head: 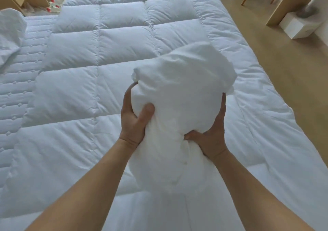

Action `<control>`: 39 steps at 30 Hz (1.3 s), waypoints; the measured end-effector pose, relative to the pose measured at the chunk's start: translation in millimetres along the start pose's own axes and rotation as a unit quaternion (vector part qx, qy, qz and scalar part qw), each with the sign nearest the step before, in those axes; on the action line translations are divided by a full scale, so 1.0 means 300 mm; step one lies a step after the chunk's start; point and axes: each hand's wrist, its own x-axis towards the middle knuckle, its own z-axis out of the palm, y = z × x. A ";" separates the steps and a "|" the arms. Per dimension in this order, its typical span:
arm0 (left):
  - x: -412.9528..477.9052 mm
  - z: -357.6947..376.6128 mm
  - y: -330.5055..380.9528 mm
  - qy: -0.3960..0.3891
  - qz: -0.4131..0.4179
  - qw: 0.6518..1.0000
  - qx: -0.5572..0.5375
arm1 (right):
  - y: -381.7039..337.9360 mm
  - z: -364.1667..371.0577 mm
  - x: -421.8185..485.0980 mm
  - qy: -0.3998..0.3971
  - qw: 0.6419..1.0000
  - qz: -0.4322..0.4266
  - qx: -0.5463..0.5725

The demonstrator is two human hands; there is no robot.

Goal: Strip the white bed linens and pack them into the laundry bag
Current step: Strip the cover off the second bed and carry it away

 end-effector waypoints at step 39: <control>-0.303 -0.052 -0.277 -0.201 -0.417 0.785 0.412 | 0.169 0.035 -0.448 -0.098 0.911 0.380 -0.131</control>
